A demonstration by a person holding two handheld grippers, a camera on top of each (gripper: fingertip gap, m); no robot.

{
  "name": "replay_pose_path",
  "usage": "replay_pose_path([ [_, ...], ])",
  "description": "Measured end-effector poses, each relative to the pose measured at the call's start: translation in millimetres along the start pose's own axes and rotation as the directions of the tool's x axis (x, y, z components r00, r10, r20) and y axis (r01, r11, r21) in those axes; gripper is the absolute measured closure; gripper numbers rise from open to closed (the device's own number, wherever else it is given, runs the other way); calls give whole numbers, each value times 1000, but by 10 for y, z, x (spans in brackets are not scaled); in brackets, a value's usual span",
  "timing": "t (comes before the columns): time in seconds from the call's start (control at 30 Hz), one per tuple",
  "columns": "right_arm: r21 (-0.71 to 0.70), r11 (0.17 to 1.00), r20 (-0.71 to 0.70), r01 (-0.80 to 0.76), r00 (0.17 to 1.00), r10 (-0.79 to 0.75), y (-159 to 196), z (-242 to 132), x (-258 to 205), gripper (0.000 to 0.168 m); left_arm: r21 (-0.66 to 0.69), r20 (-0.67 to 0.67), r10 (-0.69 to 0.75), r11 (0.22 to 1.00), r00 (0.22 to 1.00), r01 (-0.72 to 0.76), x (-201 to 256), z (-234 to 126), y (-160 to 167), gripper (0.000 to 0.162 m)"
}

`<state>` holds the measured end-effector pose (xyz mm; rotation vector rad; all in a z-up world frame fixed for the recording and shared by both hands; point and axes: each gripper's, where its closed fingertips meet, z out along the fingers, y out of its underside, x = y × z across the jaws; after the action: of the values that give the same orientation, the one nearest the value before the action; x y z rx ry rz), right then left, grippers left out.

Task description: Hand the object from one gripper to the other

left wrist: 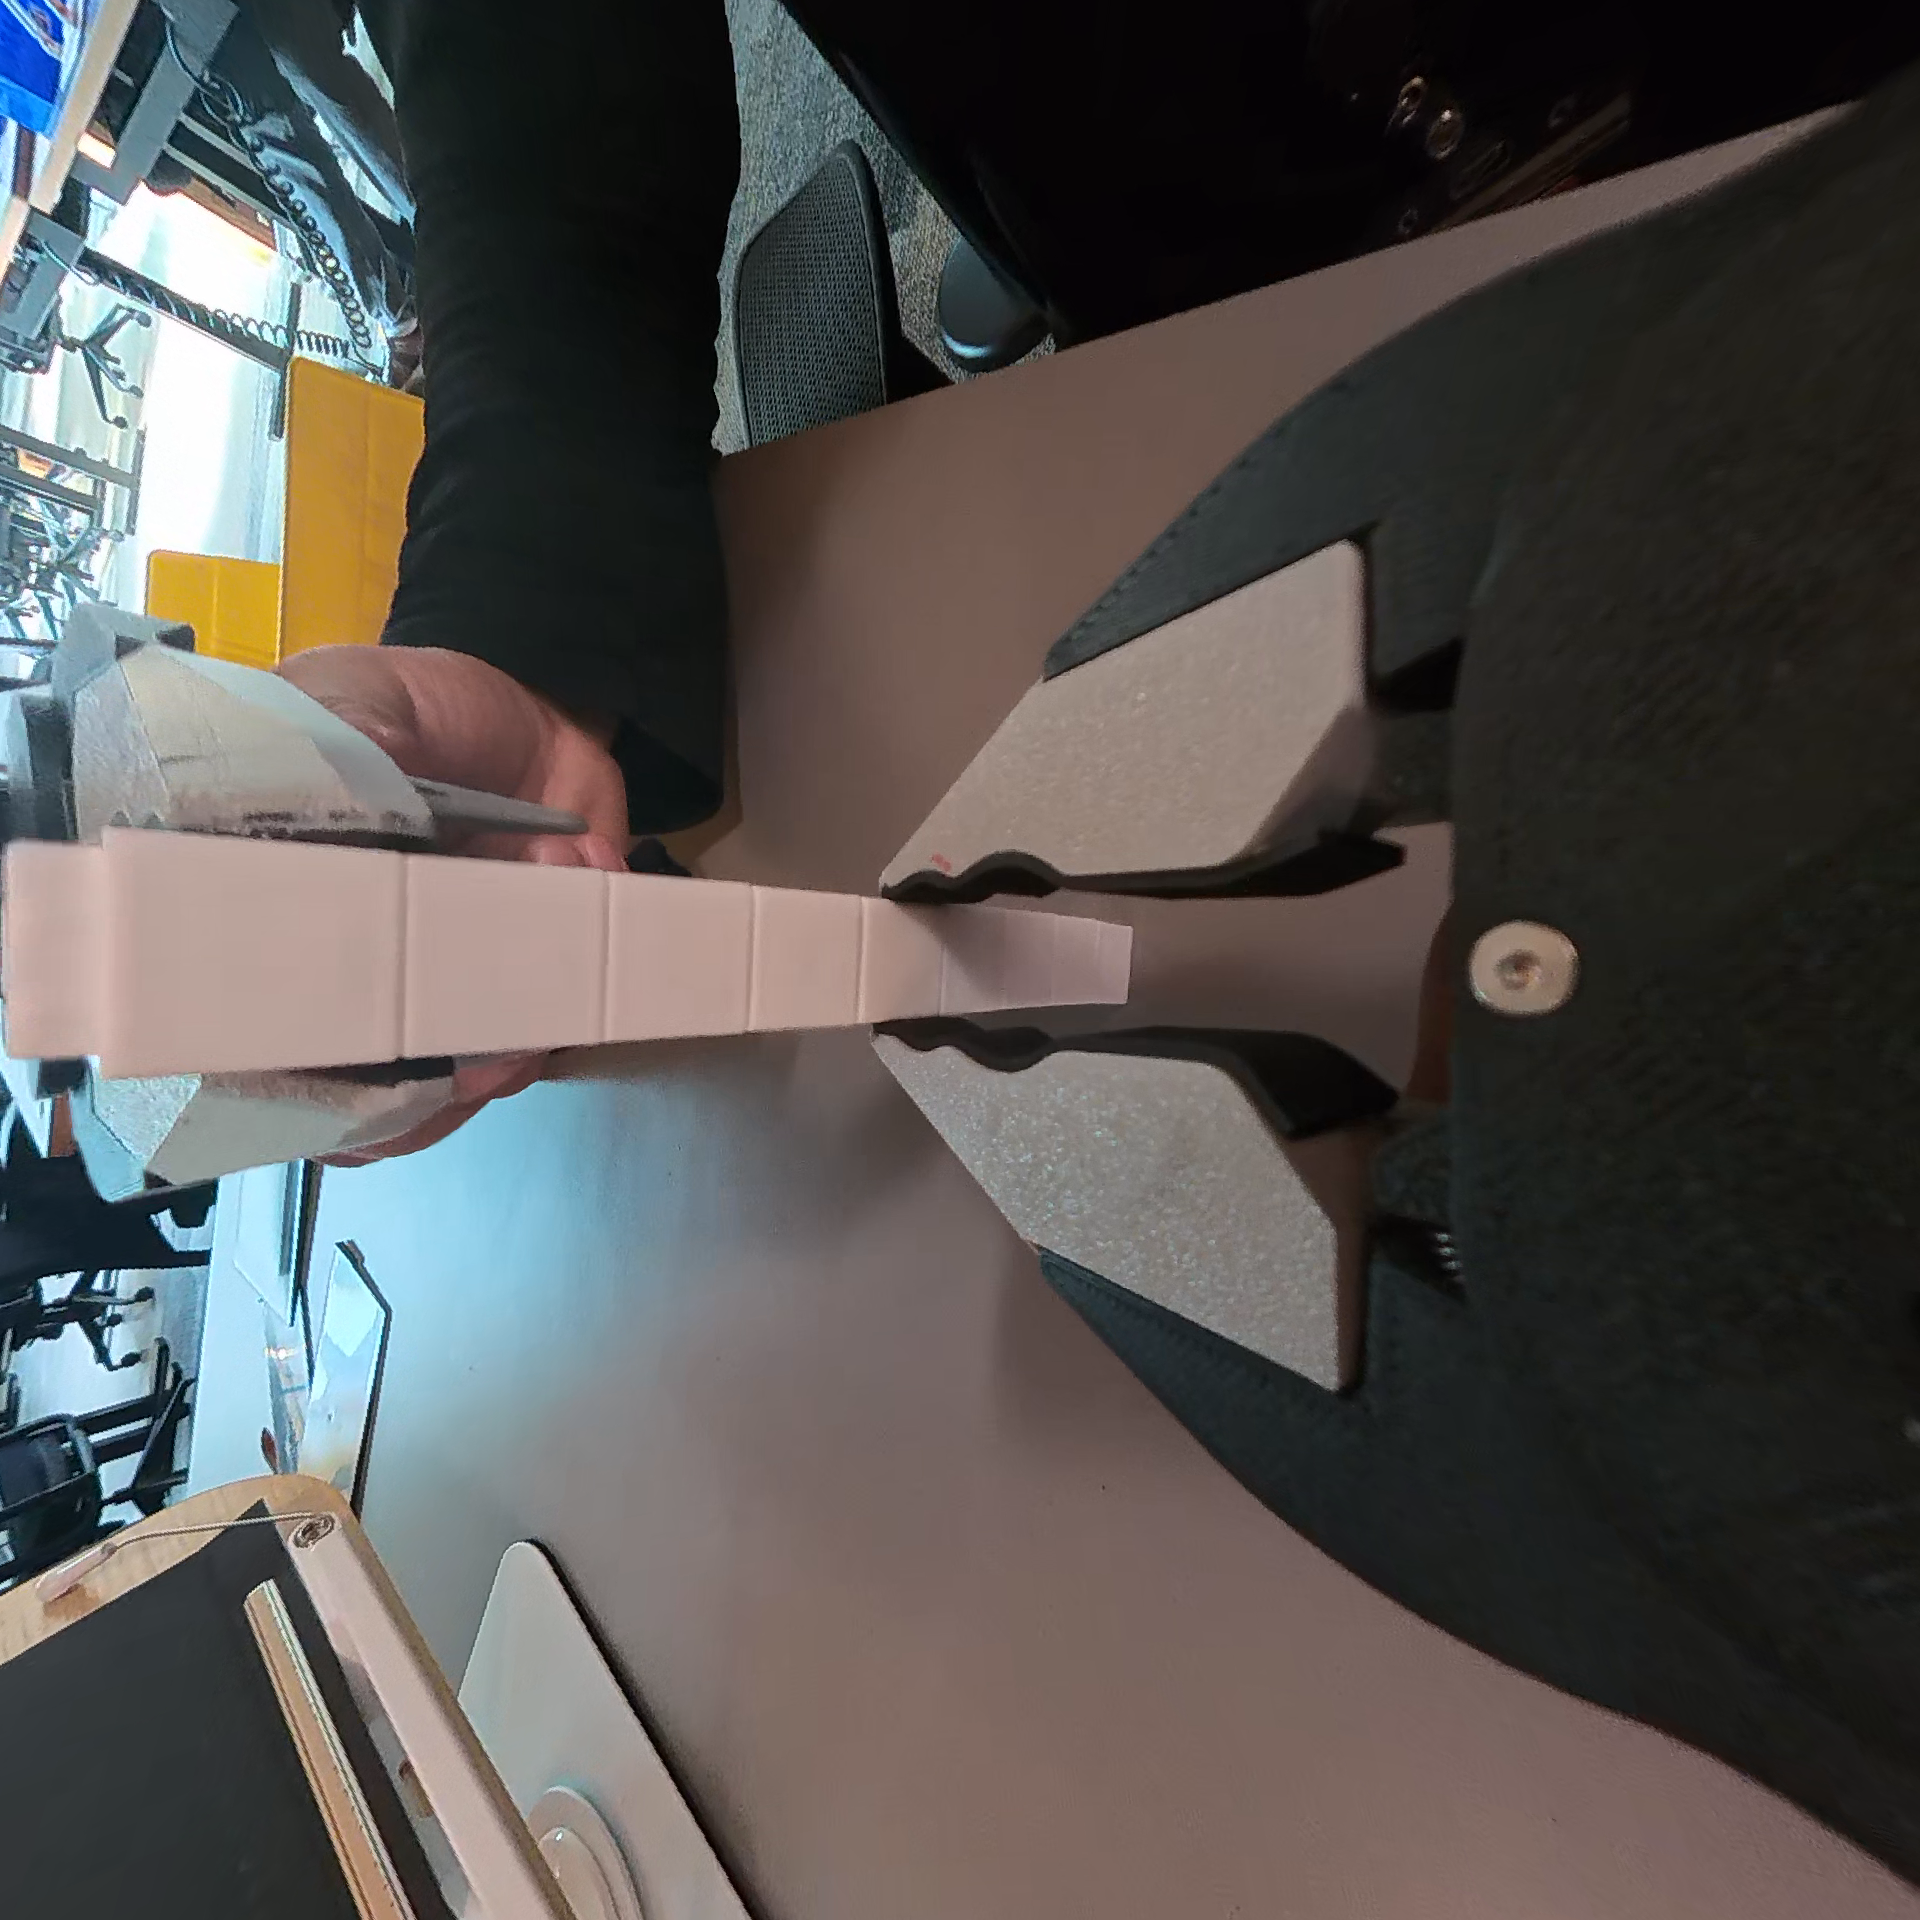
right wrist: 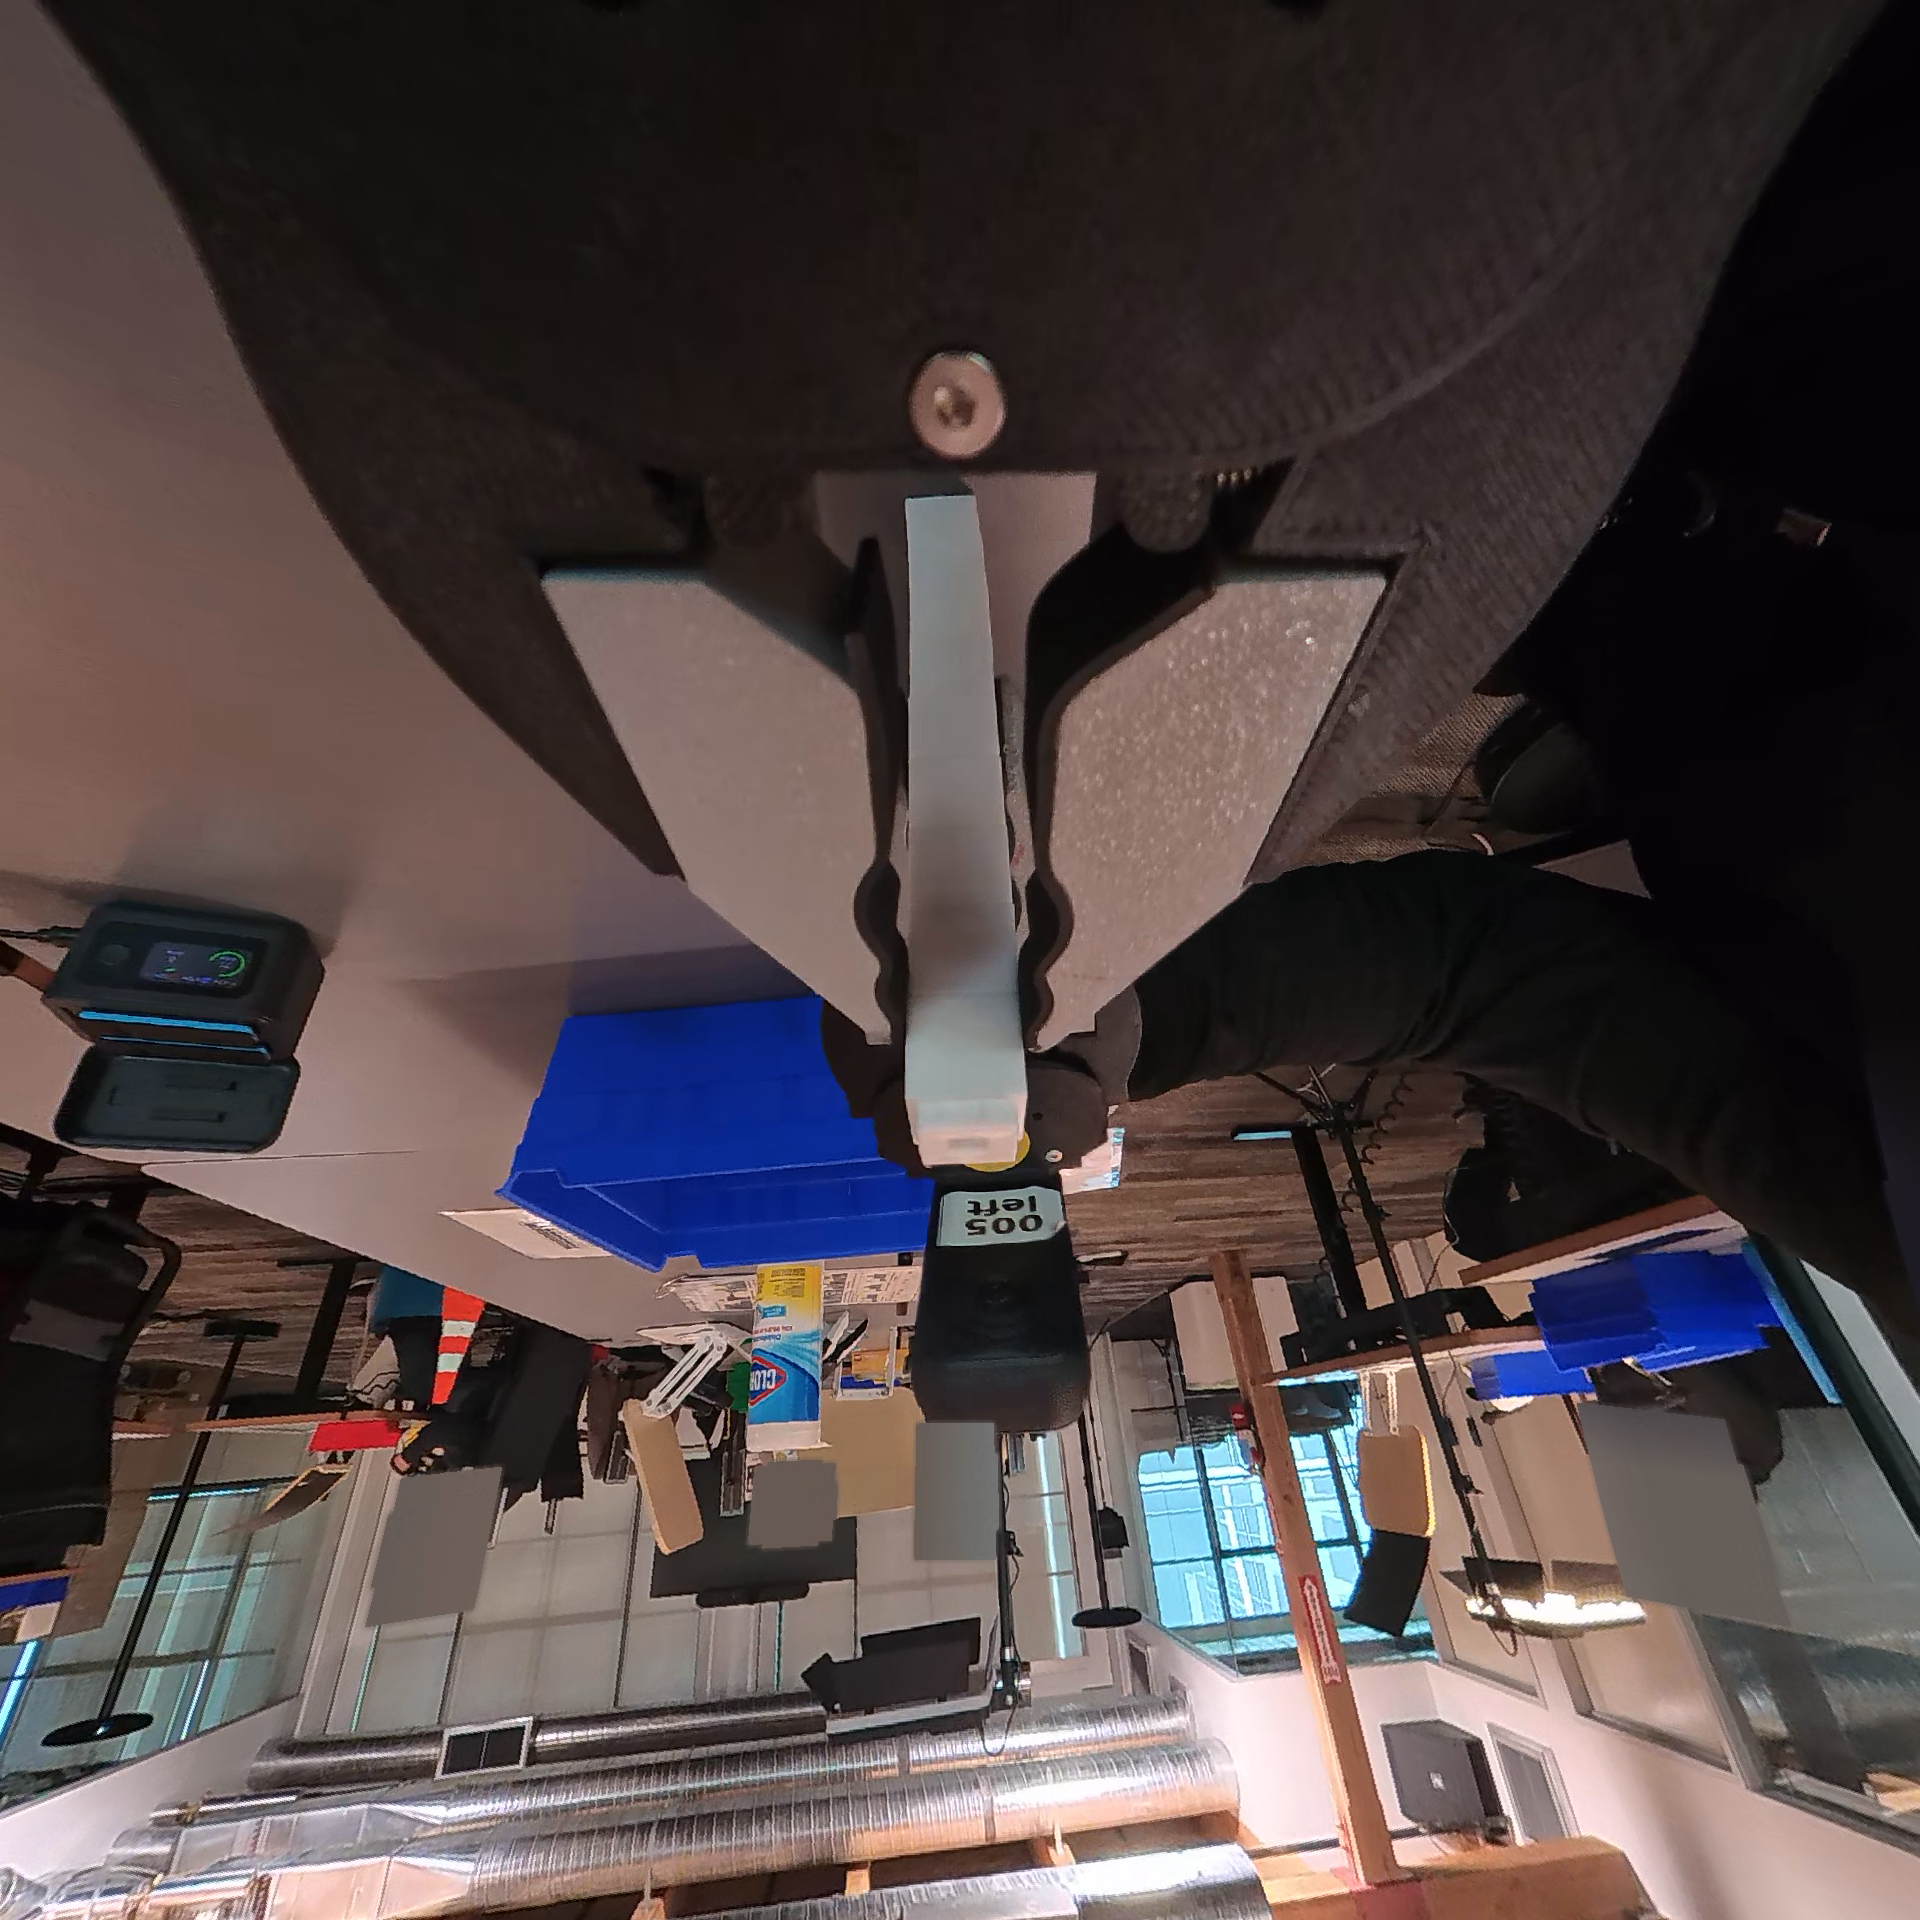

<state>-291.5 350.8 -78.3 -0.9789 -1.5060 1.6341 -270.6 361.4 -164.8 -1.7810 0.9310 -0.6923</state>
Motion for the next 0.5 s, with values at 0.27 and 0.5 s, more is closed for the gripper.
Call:
replay_pose_path([
  [0.27, -28, 1000, 0, -6, 1000, 6, 16, -1, -7, 150, 2, -2, -5, 1000, 1000, 5, 5, 2, 5, 143],
  [0.5, -39, 999, 4, -25, 1000, 25, 22, -9, -2, 150, 10, -13, -17, 1000, 1000, 17, 13, 3, 6, 143],
])
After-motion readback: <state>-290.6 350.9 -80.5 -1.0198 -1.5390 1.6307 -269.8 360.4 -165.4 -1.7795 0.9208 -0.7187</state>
